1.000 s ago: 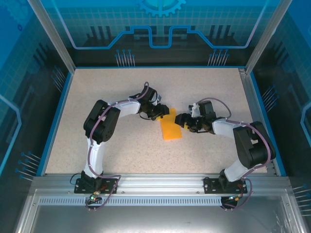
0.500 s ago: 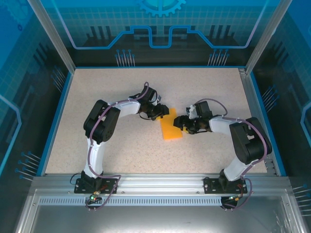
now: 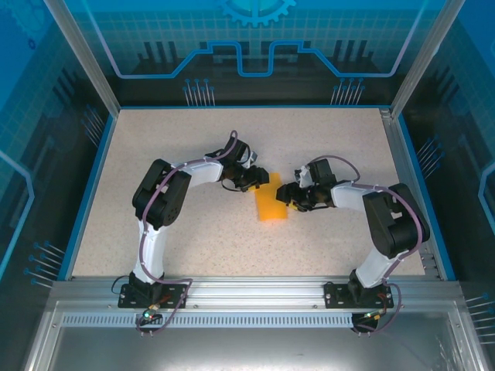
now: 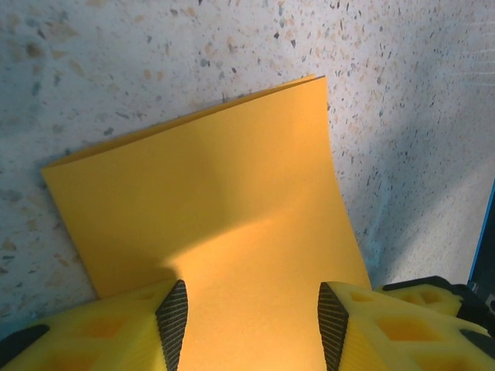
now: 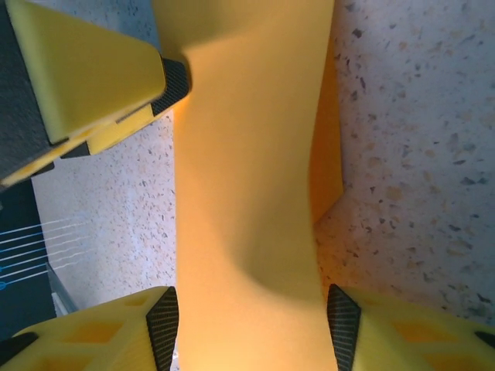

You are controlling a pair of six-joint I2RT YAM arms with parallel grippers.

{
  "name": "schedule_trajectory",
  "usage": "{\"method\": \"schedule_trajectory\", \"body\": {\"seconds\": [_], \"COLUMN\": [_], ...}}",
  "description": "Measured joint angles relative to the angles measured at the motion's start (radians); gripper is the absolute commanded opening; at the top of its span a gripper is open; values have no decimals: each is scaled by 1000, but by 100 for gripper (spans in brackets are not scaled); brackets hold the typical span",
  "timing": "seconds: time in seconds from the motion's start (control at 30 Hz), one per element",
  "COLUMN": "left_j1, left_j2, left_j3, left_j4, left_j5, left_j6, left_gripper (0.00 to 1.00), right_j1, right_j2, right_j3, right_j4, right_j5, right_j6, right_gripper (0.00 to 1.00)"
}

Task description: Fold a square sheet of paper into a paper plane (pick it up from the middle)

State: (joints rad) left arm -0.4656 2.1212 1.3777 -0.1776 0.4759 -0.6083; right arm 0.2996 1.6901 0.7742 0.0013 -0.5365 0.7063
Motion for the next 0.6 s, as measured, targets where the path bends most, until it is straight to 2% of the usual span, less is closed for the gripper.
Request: {"method": "schedule_trajectory", "body": {"seconds": [0.23, 0.33, 0.47, 0.6], "left_j1": [0, 0, 0, 0], "left_j2": [0, 0, -2, -10], "left_j3": [0, 0, 0, 0], "left_j4": [-5, -5, -6, -21], "left_j5": [12, 12, 20, 40], "left_j6": [30, 34, 39, 40], "left_gripper": [52, 52, 54, 57], "right_j1": [-18, -18, -20, -25], "right_j2": [32, 44, 61, 68], "right_j3": [-22, -23, -23, -24], "right_j4": [61, 72, 80, 82], "right_j5": [-80, -94, -100, -100], "right_j6": [15, 19, 24, 30], "right_gripper": [55, 51, 42, 28]}}
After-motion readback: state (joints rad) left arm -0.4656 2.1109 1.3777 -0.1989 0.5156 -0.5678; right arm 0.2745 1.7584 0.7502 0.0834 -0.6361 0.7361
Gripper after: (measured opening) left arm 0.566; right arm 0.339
